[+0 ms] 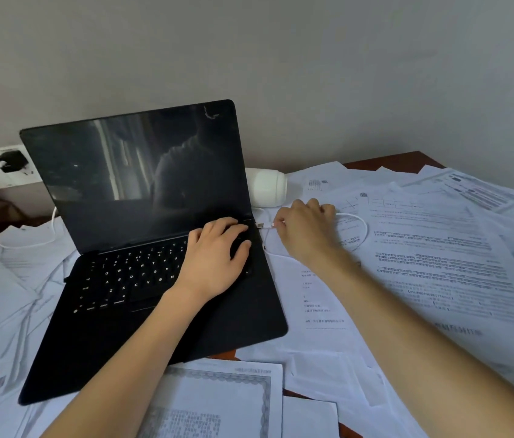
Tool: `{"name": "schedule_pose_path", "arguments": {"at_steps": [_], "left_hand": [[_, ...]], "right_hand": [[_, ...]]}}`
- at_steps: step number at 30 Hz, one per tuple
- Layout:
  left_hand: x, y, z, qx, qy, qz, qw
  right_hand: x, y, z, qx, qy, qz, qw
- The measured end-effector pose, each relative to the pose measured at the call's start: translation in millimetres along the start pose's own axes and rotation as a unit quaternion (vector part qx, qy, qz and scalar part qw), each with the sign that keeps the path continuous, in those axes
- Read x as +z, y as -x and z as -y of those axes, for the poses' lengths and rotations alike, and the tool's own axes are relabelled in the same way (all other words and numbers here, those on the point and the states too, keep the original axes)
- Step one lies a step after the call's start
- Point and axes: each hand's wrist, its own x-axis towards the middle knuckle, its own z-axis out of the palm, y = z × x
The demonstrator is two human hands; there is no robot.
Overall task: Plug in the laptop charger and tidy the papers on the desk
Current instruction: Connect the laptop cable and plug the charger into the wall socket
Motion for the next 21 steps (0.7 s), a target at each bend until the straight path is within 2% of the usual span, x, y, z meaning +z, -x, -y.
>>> {"name": "schedule_pose_path", "arguments": {"at_steps": [5, 12, 15, 21], "left_hand": [[-1.8, 2.3, -0.2, -0.002, -0.001, 0.011, 1.0], [-3.2, 0.9, -2.6, -0.012, -0.007, 0.017, 1.0], [-3.5, 0.0, -1.4, -0.01, -0.006, 0.018, 1.0], [-2.5, 1.0, -1.4, -0.001, -0.016, 0.011, 1.0]], "right_hand": [[5.2, 7.0, 0.7, -0.046, -0.022, -0.007, 0.999], [6.6, -1.8, 1.2, -0.015, -0.137, 0.011, 0.99], [6.5, -4.4, 2.8, -0.019, -0.142, 0.018, 0.99], [-0.7, -18.8, -1.4, -0.043, -0.187, 0.078, 0.978]]}}
